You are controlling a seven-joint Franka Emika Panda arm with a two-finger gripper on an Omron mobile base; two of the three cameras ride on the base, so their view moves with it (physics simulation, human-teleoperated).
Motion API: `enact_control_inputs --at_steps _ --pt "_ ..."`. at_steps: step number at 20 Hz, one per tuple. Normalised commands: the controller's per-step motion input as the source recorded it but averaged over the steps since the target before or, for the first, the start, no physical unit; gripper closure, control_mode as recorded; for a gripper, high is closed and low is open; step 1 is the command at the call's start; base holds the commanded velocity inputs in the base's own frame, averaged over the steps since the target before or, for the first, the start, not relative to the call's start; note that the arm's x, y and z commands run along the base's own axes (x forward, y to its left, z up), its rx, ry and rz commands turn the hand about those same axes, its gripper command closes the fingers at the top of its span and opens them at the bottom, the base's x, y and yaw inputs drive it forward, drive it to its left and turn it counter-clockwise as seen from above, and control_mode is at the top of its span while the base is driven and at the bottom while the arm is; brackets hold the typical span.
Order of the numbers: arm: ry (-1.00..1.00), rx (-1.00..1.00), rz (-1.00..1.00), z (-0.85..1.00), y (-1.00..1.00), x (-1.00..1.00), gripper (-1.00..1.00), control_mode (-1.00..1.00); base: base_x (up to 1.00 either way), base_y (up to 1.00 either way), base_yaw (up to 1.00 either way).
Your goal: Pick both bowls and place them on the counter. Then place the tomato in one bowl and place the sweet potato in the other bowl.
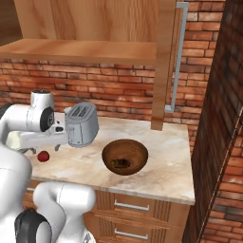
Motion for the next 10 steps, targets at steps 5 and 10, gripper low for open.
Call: enact_control_inputs --at_steps 5,10 --pt "-0.07 0.06 0.16 -0.28 0.52 0.09 -1.00 -1.00 0.00 0.00 0.00" --pt "-0.01 0.00 0.09 -0.25 0.43 0.35 -1.00 -1.00 0.00 0.00 0.00"
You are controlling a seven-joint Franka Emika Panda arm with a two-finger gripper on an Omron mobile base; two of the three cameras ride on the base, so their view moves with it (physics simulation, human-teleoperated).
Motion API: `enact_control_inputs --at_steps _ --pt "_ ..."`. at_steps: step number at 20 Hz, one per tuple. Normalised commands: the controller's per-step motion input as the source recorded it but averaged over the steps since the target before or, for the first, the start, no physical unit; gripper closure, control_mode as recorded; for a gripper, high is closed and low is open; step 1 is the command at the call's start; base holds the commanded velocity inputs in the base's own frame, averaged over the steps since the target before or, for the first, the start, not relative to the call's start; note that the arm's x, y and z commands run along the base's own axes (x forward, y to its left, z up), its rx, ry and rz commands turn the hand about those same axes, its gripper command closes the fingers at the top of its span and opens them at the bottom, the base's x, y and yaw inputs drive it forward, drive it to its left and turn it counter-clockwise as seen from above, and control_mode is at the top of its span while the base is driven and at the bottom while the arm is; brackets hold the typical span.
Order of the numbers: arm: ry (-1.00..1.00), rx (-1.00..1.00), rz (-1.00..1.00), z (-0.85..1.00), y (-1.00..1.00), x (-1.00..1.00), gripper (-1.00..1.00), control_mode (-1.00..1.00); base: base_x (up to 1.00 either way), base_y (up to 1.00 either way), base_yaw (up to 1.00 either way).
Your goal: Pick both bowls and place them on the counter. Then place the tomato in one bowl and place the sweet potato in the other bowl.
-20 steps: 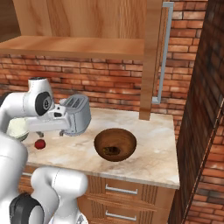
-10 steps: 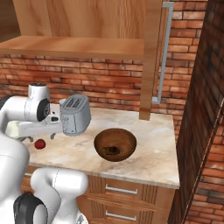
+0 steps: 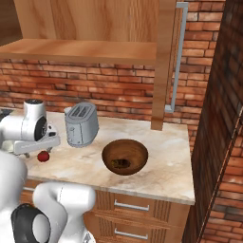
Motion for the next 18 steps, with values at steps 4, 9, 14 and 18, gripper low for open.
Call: enact_control_inputs --at_steps 4,9,14,18 --pt "-0.01 0.03 0.06 -0.30 0.34 0.33 -1.00 -1.00 0.00 0.00 0.00" --pt "0.00 0.04 0.02 -0.30 0.25 0.37 -1.00 -1.00 0.00 0.00 0.00" --pt "-0.03 0.00 0.00 -0.25 0.10 0.37 -1.00 -1.00 0.00 0.00 0.00" --pt "-0.05 0.00 0.00 -0.26 0.11 0.30 -1.00 -1.00 0.00 0.00 0.00"
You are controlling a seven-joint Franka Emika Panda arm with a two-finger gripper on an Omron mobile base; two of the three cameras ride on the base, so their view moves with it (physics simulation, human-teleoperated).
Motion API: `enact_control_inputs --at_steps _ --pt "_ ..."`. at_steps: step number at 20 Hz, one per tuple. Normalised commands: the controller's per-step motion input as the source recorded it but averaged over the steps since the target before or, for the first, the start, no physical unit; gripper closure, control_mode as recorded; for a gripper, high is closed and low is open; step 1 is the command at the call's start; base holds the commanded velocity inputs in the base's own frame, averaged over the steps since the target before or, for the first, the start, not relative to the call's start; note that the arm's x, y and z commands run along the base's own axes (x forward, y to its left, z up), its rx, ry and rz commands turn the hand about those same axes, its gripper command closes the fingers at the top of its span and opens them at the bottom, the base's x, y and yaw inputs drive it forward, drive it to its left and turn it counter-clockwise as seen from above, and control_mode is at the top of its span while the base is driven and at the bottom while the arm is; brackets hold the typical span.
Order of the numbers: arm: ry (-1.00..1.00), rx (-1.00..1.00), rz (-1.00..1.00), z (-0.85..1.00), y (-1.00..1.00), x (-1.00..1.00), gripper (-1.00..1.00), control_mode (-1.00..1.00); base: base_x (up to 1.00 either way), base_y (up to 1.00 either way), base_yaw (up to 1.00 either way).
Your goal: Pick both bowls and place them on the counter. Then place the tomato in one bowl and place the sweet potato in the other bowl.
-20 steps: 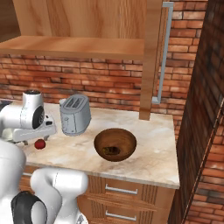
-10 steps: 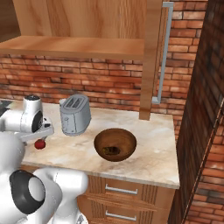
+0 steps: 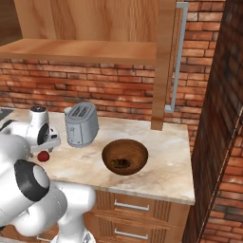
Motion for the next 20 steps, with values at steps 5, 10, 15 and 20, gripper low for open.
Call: enact_control_inputs --at_steps 5,10,15,20 --pt "-0.02 0.00 0.00 -0.28 0.18 0.25 -1.00 -1.00 0.00 0.00 0.00" --pt "-0.01 0.00 0.00 -0.28 0.13 0.23 -1.00 -1.00 0.00 0.00 0.00" --pt "-0.01 0.00 0.00 -0.24 0.13 0.28 -1.00 -1.00 0.00 0.00 0.00" --pt "0.00 0.00 0.00 -0.18 0.09 0.11 -1.00 -1.00 0.00 0.00 0.00"
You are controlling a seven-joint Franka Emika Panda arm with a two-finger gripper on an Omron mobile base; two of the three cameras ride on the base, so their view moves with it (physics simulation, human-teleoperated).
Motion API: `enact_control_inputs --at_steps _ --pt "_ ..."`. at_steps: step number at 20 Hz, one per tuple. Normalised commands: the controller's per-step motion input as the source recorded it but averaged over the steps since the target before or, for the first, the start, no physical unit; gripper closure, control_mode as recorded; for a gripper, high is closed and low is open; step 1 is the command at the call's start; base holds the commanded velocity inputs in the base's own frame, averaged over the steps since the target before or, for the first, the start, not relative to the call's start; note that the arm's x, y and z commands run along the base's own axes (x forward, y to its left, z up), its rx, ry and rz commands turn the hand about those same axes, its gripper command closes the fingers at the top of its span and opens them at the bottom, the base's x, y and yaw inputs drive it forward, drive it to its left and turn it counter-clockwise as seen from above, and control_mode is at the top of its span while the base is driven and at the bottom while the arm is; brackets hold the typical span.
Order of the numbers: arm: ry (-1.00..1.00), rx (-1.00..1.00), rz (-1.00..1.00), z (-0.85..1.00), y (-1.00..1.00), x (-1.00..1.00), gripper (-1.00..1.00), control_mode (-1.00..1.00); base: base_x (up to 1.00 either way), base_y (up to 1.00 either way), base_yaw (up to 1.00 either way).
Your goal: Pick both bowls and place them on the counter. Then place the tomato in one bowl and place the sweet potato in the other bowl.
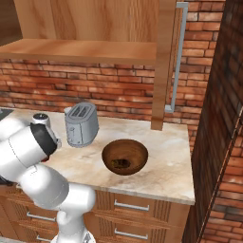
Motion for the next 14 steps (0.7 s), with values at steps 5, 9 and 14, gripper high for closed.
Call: enact_control_inputs --at_steps 5,9,14 --pt "0.00 0.00 0.00 -0.22 0.11 0.00 1.00 -1.00 0.00 0.00 0.00" --pt "0.00 0.00 0.00 -0.02 0.03 0.00 1.00 -1.00 0.00 0.00 0.00" --pt "0.00 0.00 0.00 0.32 0.00 -0.04 1.00 -1.00 0.00 0.00 0.00"
